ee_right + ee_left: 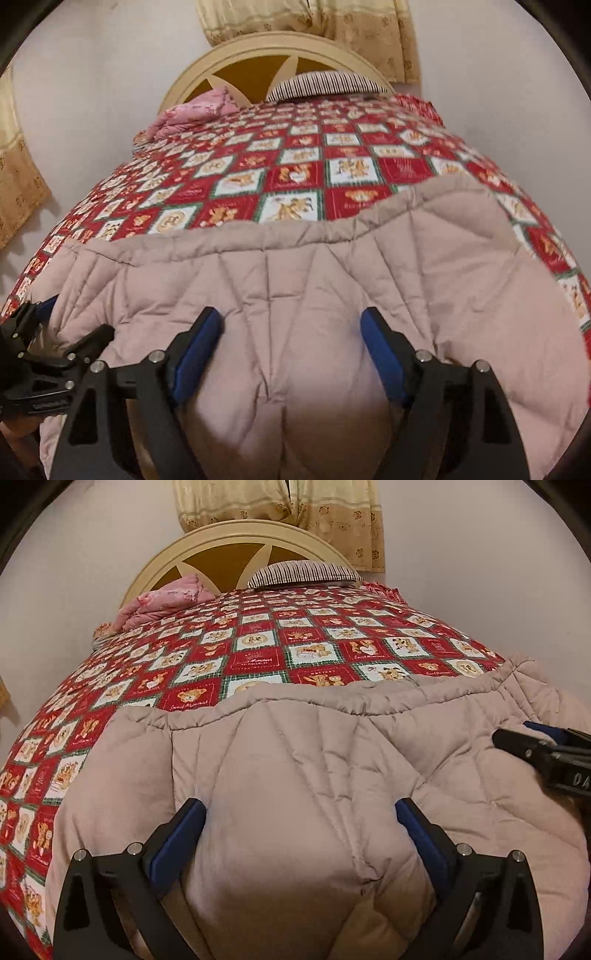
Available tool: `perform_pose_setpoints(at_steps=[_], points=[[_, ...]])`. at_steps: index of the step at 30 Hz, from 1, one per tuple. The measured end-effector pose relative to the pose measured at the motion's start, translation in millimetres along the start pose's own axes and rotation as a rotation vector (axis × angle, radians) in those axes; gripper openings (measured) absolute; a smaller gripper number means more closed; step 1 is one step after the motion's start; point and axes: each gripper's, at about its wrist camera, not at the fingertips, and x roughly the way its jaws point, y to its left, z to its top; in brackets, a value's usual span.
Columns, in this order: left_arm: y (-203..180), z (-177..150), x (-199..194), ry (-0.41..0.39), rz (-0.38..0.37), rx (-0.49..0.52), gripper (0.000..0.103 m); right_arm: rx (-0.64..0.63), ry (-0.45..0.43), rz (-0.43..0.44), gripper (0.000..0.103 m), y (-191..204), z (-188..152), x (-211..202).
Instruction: Fold large clothes
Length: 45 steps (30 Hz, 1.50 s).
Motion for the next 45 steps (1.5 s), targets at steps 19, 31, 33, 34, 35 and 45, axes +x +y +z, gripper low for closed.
perform_pose_setpoints(at_steps=[19, 31, 33, 34, 35, 45], points=[[5, -2, 8, 0.024, 0.0, -0.027, 0.102, -0.03, 0.047, -0.051, 0.086, 8, -6, 21], [9, -3, 11, 0.035, 0.001, -0.045, 0.102, -0.051, 0.067, -0.07, 0.089, 13, -6, 26], [9, -3, 12, 0.041, 0.004, -0.044, 0.102, -0.051, 0.068, -0.071, 0.089, 13, -6, 27], [9, -3, 12, 0.042, 0.005, -0.043, 0.102, -0.052, 0.069, -0.072, 0.089, 13, -5, 28], [9, -3, 13, 0.044, 0.006, -0.043, 0.102, -0.054, 0.069, -0.074, 0.089, 13, -6, 28], [20, 7, 5, 0.071, -0.034, -0.083, 0.102, -0.057, 0.07, -0.076, 0.09, 14, -5, 29]])
